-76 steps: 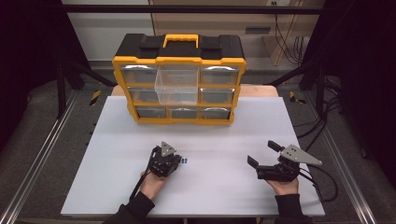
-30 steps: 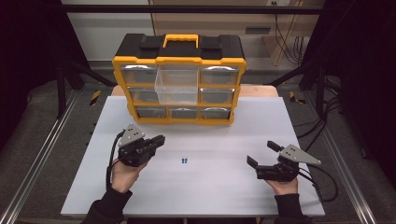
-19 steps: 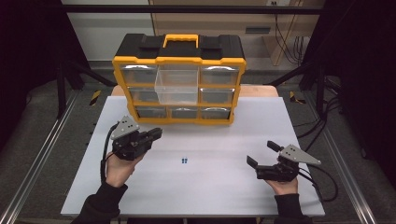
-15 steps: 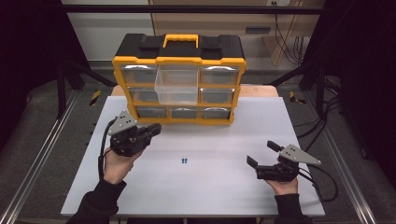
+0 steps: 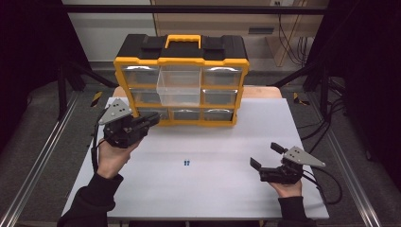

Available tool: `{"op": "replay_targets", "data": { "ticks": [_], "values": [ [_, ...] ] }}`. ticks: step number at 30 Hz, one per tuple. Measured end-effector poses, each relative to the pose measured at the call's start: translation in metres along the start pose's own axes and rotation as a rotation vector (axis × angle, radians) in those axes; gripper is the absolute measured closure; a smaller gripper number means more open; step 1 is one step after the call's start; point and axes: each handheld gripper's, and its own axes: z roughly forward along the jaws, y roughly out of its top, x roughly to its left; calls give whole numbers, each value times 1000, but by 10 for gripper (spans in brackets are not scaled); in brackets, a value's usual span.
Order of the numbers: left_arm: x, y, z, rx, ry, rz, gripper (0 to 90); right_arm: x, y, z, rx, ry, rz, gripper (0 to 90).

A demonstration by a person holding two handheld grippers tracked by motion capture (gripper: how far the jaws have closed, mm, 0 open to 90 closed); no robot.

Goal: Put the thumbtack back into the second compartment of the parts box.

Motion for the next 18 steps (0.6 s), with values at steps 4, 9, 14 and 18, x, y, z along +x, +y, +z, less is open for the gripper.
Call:
{"op": "replay_targets", "data": {
  "ticks": [4,9,14,18],
  "values": [
    [2,11,-3,-21,-8,-11,835,-1,-1,1,0,0,-14,6],
    [1,24,-4,-37,-8,0,835,0,0,0,0,2,-9,6],
    [0,36,-2,-46,-9,10,836,0,0,1,2,2,-6,6],
    [-2,46,1,-50,-5,28,836,0,0,1,2,0,-4,6]
  ]
}}
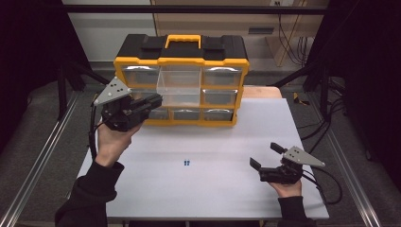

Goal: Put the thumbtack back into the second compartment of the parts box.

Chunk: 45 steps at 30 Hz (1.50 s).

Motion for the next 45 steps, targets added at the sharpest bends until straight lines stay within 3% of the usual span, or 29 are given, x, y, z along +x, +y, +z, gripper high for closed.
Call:
{"op": "replay_targets", "data": {
  "ticks": [15,20,26,32,41,45],
  "values": [
    [4,30,22,0,20,25,835,0,0,-1,-1,2,-1,6],
    [11,35,34,21,55,49,835,-1,1,-1,-6,-3,-4,6],
    [18,34,48,57,85,62,834,-2,0,-1,-7,0,-14,6],
    [27,28,61,82,95,45,833,-1,0,-1,-6,-1,-12,6],
    [33,24,74,120,116,45,833,-1,1,-1,-3,0,-4,6],
    [34,22,79,144,132,62,829,-1,1,-1,-8,2,-1,6]
  ]
}}
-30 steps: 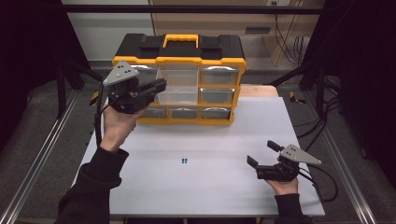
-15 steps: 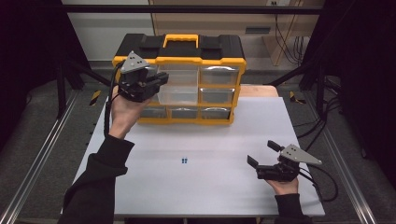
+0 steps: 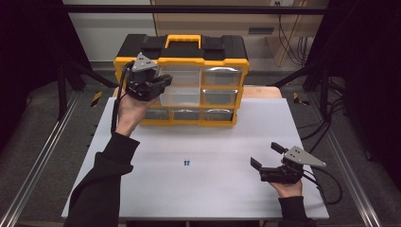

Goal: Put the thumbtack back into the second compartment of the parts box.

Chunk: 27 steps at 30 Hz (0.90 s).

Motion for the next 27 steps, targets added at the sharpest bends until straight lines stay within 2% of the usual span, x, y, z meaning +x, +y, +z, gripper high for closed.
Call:
{"op": "replay_targets", "data": {
  "ticks": [3,7,9,13,15,16,19,21,23,24,26,27],
  "values": [
    [0,0,2,5,4,-1,817,0,0,0,0,-5,4,6],
    [0,1,1,-4,15,3,758,0,0,0,-3,-3,-3,6],
    [1,2,-3,-27,14,-20,725,0,0,-1,-3,-4,-2,6],
    [3,2,-16,-63,15,-28,613,-1,0,0,0,-11,-8,5],
    [4,1,-25,-94,8,-33,559,2,1,0,-15,-2,30,6],
    [5,0,-29,-110,6,-40,531,1,1,0,-11,-8,15,6],
    [7,-6,-42,-147,2,-62,456,1,1,0,-10,-7,24,6],
    [8,-11,-48,-170,3,-76,438,1,1,0,-13,-7,17,6],
    [10,-16,-55,-166,2,-59,401,2,1,0,-16,0,30,6],
    [11,-19,-58,-169,2,-59,383,1,1,0,-12,-7,17,6],
    [11,-25,-63,-180,-6,-61,340,1,1,0,-15,-6,21,6],
    [10,-28,-66,-181,-7,-49,303,1,1,0,-13,-8,17,6]
  ]
}}
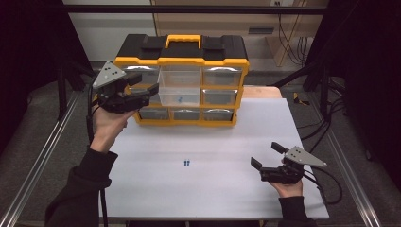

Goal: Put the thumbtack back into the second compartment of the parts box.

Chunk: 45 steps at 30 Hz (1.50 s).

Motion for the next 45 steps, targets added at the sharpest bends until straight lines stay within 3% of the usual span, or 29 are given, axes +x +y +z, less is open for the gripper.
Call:
{"op": "replay_targets", "data": {
  "ticks": [3,13,19,23,30,45],
  "values": [
    [-2,-8,-8,-16,-6,18,232,0,0,0,1,-1,0,6],
    [-11,-38,-19,-25,-42,3,88,0,0,0,1,1,0,6],
    [-16,-65,-20,-8,-60,-21,59,0,0,0,1,0,0,6],
    [-18,-82,-20,1,-50,-29,48,1,0,0,-3,6,13,6],
    [-23,-100,-16,11,-57,-47,42,1,-1,1,1,2,1,6],
    [-51,-141,9,77,-95,-55,42,0,0,0,0,3,-5,6]
  ]
}}
